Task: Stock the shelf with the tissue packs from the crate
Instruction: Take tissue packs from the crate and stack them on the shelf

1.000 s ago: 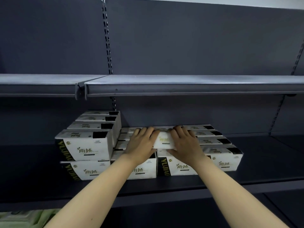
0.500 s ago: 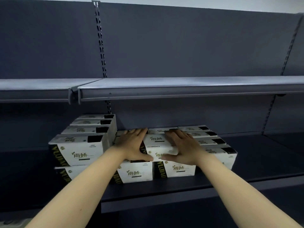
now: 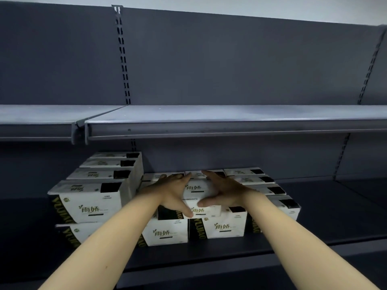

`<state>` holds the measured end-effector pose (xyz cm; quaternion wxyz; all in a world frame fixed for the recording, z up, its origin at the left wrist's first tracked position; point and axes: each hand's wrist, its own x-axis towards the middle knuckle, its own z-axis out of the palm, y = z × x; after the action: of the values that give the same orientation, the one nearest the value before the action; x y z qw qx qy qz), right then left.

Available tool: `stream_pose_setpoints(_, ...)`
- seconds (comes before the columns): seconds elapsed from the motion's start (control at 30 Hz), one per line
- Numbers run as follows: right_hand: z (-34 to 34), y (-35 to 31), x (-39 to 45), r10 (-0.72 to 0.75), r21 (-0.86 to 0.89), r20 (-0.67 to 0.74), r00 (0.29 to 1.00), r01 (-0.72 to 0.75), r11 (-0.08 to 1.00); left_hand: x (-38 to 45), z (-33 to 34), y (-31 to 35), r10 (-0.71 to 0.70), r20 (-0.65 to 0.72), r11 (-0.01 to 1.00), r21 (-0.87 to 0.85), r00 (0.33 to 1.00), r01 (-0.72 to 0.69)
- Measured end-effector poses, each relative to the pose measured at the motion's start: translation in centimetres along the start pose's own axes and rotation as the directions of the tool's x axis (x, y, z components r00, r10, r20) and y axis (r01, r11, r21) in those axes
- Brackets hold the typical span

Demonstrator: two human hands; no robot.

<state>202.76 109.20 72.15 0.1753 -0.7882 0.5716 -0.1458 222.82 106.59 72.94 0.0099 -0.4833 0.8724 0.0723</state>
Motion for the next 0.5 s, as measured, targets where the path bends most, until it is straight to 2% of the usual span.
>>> stream_pose_setpoints(0.1,-0.2,-0.1,0.3,-0.035,-0.014,-0.054,0.998,0.035,0.999,-0.2,-0.3,0.4,0.043,-0.08,0.994,0.104,0.996,-0.035)
stream_pose_setpoints(0.23,-0.4,-0.7,0.8,-0.177,-0.154,-0.267,0.947,0.139,0.978,-0.1,-0.9,0.4,0.082,-0.26,0.969,0.245,0.962,-0.016)
stream_pose_setpoints(0.3,0.0,-0.9,1.4,-0.214,-0.187,-0.357,0.909,0.154,0.97,0.3,-0.9,0.1,0.091,-0.365,0.941,0.336,0.927,0.04)
stream_pose_setpoints(0.4,0.9,-1.3,2.6,-0.285,-0.277,-0.461,0.84,0.168,0.946,1.5,-0.1,-0.7,0.145,-0.543,0.867,0.472,0.827,0.158)
stream_pose_setpoints(0.5,1.9,-2.0,4.4,-0.317,-0.306,-0.525,0.79,0.172,0.936,2.6,0.8,-1.6,0.098,-0.637,0.868,0.431,0.765,0.248)
